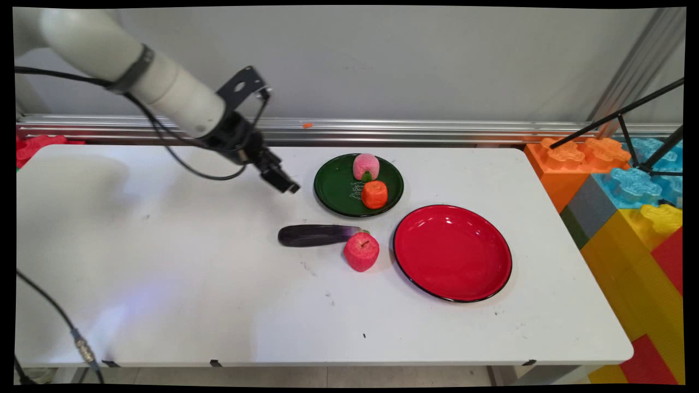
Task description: Pick up the mandarin from the green plate
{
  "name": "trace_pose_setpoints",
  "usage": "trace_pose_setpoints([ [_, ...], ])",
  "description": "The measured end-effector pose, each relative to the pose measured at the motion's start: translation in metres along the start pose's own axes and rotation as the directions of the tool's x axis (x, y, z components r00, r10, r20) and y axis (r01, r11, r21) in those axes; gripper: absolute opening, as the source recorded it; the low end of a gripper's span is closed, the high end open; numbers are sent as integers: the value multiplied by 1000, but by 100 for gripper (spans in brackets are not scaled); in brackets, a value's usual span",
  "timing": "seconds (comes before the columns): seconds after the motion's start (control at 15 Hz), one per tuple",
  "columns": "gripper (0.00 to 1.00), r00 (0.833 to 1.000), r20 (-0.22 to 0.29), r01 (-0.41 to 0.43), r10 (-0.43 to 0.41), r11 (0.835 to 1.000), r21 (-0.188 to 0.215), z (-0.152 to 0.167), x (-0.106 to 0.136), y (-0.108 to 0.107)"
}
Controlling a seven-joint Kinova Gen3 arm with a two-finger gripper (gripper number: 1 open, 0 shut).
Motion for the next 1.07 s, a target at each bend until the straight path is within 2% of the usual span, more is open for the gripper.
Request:
trace_pose_setpoints([
  [0.2, 100, 999, -36, -33, 33, 999, -3, 17, 17, -1],
  [0.4, 100, 994, -59, -95, 93, 995, -22, 34, 26, -5],
  [0.6, 100, 981, -90, -179, 173, 981, -72, 58, 31, -17],
  [1.07, 100, 951, -183, -277, 248, 949, -153, 99, 37, -37],
])
